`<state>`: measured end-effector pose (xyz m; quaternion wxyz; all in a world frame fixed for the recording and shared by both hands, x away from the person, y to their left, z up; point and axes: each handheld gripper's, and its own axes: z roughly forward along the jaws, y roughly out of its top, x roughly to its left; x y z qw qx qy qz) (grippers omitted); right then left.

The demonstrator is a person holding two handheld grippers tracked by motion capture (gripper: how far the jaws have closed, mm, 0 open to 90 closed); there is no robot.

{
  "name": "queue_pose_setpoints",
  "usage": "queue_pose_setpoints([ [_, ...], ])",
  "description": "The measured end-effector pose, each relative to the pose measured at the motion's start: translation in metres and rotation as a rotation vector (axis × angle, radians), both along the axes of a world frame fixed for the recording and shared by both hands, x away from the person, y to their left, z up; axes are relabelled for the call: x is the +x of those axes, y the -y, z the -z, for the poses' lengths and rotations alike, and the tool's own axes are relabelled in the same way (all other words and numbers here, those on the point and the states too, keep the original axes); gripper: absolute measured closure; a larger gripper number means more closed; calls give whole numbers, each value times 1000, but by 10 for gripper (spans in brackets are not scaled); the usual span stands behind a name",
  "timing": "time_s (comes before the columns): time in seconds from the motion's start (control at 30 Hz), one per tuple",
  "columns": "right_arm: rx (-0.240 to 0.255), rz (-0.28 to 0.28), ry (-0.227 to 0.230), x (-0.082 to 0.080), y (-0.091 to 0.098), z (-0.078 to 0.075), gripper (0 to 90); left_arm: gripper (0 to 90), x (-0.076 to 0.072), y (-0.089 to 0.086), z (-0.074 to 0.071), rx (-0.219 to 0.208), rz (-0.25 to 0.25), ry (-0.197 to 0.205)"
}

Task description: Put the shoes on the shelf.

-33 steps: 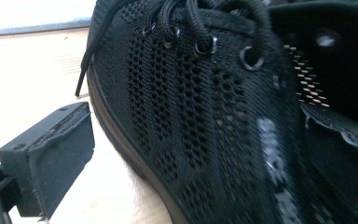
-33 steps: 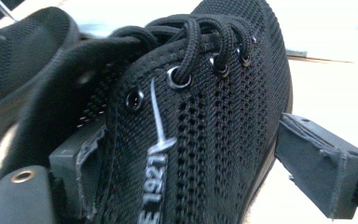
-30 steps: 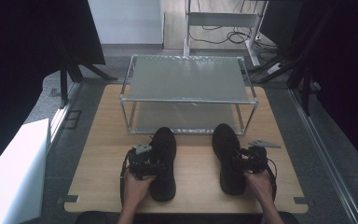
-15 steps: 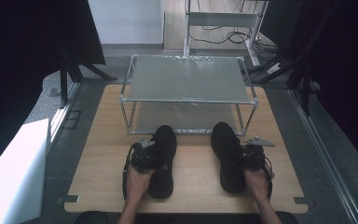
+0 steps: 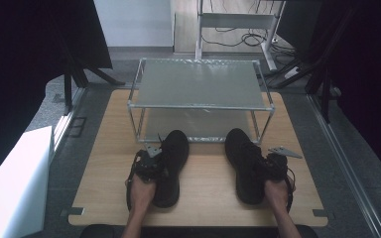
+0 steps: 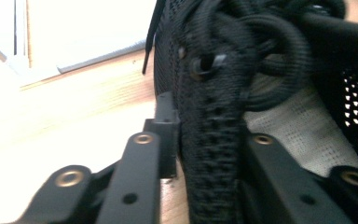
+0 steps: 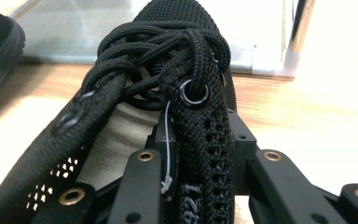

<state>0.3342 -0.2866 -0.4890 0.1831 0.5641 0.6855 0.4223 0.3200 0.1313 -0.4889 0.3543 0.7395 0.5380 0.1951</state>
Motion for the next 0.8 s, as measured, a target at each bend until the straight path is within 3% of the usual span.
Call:
queue_pose_setpoints([
  [0.07, 60, -11, -18, 0, 4, 0, 741, 796, 0, -11, 3, -82, -9, -4],
  [0.13, 79, -10, -23, 0, 5, 1, 742, 798, 1, -20, 5, -160, -4, -16],
  [0.2, 128, -10, -39, -1, 7, 1, 743, 802, 1, -25, 7, -218, 0, -23],
  [0.33, 266, -15, -63, -2, 14, 1, 744, 802, -1, -26, 4, -244, 13, -10],
  [0.5, 390, -51, -65, -7, 12, -6, 743, 803, -4, -22, 0, -286, 25, -1],
  [0.67, 462, -81, -66, -10, 7, -11, 742, 803, -7, -19, -7, -383, 49, 10],
  [0.8, 521, -106, -60, -12, 2, -20, 741, 802, -11, -14, -17, -403, 59, 35],
])
